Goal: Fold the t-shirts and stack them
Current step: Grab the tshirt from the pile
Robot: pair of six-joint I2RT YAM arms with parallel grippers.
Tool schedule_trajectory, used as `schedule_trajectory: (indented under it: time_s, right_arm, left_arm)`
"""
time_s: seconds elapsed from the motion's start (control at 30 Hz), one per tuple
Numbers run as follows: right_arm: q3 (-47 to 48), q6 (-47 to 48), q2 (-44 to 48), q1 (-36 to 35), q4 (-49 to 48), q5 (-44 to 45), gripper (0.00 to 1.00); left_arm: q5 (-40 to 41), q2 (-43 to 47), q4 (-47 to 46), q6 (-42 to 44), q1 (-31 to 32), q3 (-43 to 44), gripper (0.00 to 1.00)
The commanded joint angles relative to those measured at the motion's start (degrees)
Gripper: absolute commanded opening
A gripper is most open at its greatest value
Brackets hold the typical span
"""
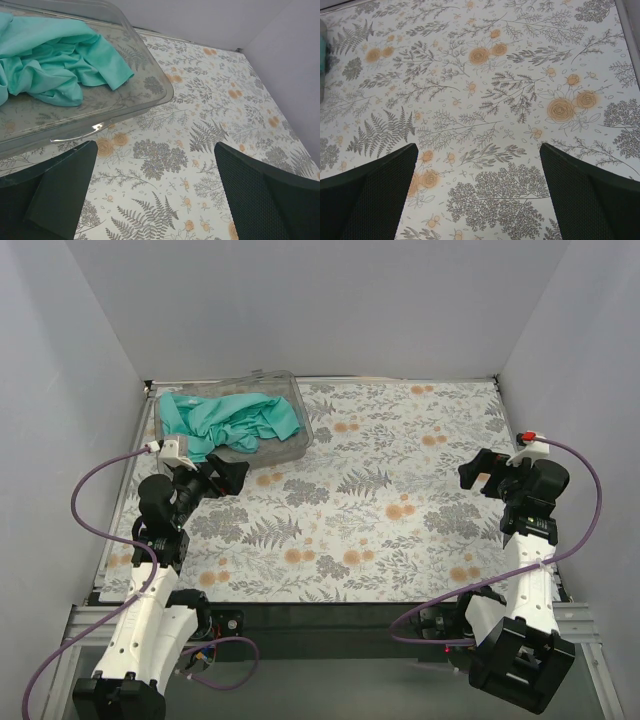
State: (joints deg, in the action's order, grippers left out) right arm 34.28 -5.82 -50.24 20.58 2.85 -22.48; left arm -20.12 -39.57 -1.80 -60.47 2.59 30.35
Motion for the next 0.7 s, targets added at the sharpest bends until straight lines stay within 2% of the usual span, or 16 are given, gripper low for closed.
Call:
schedule_trajectory:
  time_s: [0.0, 0.1, 0.13, 0.2, 0.23, 0.33, 0.47, 0.5, 0.67]
  right_arm:
    - [1.14, 1.16, 0.93, 0.25, -2.32, -3.43, 0.99]
    - [-1.22, 7.38, 1.98, 0.25, -4.78, -12.73, 0.99]
    - [-2.37, 9.49, 2.51, 0.25, -5.57, -20.07, 0.98]
    - [-5.17, 17.49, 4.26, 0.25, -6.98, -28.11, 0.98]
    - [-5.89, 22.65, 4.88, 0.16, -6.98, -34.93, 0.98]
    - [-5.81, 29.0, 6.03, 0.16, -3.39, -41.13, 0.98]
    - [-4.4, 29.55, 5.24, 0.16, 0.83, -41.77, 0.98]
    - [-4.14, 29.56, 4.72, 0.16, 1.36, -41.77, 0.98]
    - [-2.47, 27.89, 2.26, 0.16, 2.85, -39.84, 0.98]
  left_arm:
    - [-1.23, -0.06, -0.92, 0.61, 0.13, 0.32, 0.98]
    - [-2.47, -1.38, -1.01, 0.61, 0.13, 0.68, 0.98]
    - [-2.47, -2.17, -1.01, 0.61, 0.13, 0.68, 0.98]
    - [-2.91, -2.96, -1.18, 1.05, 0.13, 1.03, 0.98]
    - [-3.0, -3.49, -1.1, 1.4, 0.22, 1.03, 0.98]
    - [-3.35, -5.77, -0.31, 2.98, 0.84, 2.52, 0.98]
    - [2.08, -12.61, 6.0, 3.87, 1.01, 10.67, 0.98]
    - [4.54, -16.29, 7.59, 3.95, 1.01, 15.57, 0.98]
    - [13.42, -30.28, 16.21, 0.89, 1.01, 29.48, 0.98]
